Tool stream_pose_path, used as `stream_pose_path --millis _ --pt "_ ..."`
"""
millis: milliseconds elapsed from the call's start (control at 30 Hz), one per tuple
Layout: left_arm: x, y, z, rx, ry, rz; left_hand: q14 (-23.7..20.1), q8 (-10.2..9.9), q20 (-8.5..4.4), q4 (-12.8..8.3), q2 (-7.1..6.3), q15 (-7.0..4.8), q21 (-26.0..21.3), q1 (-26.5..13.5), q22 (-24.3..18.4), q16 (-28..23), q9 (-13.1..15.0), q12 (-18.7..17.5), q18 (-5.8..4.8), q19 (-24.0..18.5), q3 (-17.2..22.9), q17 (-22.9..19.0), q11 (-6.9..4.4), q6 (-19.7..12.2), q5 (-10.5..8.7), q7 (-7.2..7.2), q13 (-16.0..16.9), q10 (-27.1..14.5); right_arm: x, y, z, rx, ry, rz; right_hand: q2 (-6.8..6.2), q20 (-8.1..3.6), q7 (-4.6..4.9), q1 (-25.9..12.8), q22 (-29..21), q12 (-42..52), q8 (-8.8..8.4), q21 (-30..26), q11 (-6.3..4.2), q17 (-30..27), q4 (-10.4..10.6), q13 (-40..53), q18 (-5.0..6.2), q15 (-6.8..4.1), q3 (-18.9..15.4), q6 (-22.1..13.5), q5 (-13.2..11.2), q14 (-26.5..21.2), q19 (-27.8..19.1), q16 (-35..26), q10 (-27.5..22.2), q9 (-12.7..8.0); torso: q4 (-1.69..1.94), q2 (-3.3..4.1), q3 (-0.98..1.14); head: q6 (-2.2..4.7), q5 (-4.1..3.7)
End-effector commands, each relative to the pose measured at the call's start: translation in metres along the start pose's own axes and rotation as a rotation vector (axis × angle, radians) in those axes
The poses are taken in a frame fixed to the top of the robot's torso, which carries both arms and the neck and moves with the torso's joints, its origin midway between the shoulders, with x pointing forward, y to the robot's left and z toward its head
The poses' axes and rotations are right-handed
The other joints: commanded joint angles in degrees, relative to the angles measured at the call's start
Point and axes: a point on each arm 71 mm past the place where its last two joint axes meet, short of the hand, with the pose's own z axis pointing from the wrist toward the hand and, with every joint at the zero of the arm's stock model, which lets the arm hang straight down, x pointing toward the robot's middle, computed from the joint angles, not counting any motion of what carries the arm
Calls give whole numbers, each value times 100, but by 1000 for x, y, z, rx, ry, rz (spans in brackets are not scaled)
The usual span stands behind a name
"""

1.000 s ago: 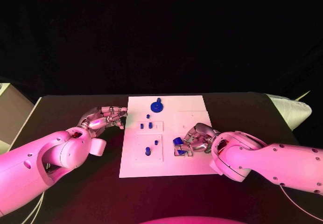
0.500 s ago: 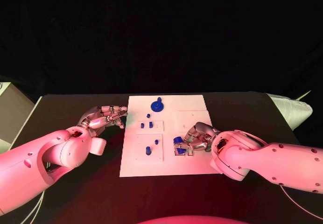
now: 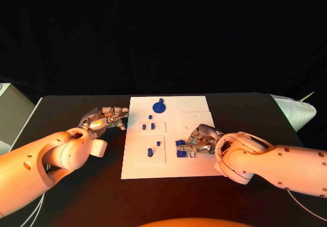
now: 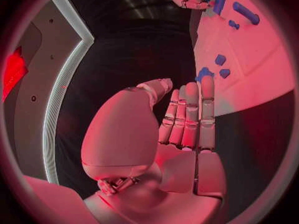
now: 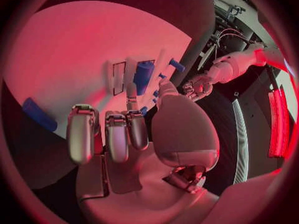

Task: Assemble the parts on the task board

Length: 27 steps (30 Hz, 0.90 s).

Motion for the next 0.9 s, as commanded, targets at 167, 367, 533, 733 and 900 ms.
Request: stream_pose_path --millis 167,367,533,733,900 --pt "1 -1 0 5 3 -7 34 -4 1 52 34 -14 -32 5 -9 -23 -8 17 89 49 -4 -7 2 26 11 34 -8 -29 -2 1 -3 -32 -21 -26 16 -6 -6 -50 751 -5 42 -14 -6 1507 -6 1178 -107 -5 -38 -33 -25 598 311 24 345 12 1 2 1 9 -5" --pt "1 0 1 5 2 -7 34 -4 1 52 34 -14 -32 5 -9 -23 -8 17 89 49 -4 -7 2 26 11 34 -8 -29 -12 -4 -6 -86 -87 28 172 -6 1 212 766 25 46 -5 0 1507 -22 1201 -110 -2 -4 -88 15 598 316 24 358 23 -4 -1 -1 17 -7" --pt "1 0 1 4 0 -8 34 -4 1 55 36 -13 -33 5 -11 -23 -8 18 89 50 -4 -8 2 27 11 34 -8 -30 -26 -15 -11 -127 -142 113 304 -2 8 700 765 138 59 -25 5 1507 -59 1272 -106 1 98 -147 149 598 312 24 407 38 -4 -6 1 20 -24" --pt "1 0 1 5 -2 -8 34 -4 1 55 36 -13 -33 5 -11 -23 -8 18 89 50 -4 -8 2 27 11 34 -8 -30 -42 -35 -14 -124 -179 144 269 9 29 1395 791 201 32 -10 21 1507 -75 1314 -111 15 340 -215 -135 598 318 24 432 21 -8 -5 2 40 -36" --pt "1 0 1 5 -2 -9 34 -4 1 55 36 -13 -33 5 -11 -23 -8 18 89 50 -4 -8 2 27 11 34 -8 -30 -50 -48 -17 -102 -193 124 218 -6 -21 1756 848 279 68 57 -18 1507 -68 1358 -126 -11 599 -58 -596 598 339 24 470 10 -9 3 9 39 -52"
